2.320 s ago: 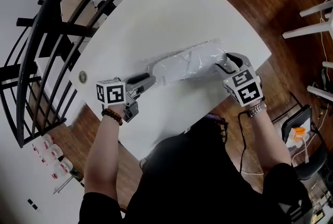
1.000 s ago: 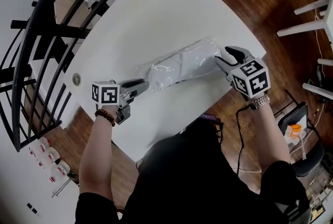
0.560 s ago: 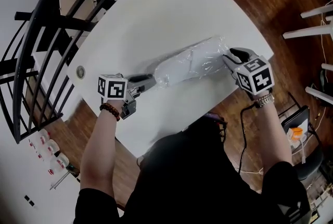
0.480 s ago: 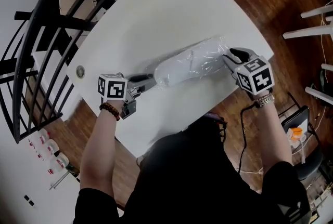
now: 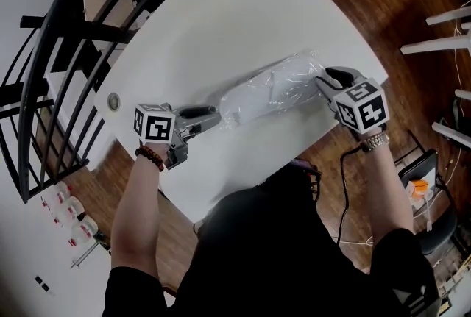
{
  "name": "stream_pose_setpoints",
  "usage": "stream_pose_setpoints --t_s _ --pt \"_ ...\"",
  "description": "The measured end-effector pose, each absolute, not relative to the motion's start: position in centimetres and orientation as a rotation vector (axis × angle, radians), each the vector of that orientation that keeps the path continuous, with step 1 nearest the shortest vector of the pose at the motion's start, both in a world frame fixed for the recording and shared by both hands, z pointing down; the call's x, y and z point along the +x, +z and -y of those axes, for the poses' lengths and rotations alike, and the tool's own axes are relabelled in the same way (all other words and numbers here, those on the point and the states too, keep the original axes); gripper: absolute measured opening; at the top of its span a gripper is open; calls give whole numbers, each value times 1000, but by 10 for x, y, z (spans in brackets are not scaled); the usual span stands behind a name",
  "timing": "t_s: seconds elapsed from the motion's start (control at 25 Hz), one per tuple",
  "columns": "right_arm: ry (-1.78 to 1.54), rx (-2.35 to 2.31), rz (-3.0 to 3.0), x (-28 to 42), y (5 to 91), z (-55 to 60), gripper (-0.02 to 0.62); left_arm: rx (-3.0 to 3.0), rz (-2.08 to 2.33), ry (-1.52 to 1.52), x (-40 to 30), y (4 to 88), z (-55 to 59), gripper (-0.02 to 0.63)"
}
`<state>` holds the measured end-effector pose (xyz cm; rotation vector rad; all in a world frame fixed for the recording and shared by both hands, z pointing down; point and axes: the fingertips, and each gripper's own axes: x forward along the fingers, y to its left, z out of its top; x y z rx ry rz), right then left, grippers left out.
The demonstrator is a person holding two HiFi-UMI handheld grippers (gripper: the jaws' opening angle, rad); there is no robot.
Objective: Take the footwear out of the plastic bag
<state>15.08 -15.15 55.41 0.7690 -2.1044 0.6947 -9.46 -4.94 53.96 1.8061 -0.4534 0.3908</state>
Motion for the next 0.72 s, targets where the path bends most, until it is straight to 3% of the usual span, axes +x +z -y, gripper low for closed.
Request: stream_pose_setpoints --t_s 0.72 --pt "686 773 2110 147 552 154 111 1793 371 383 -76 536 51 183"
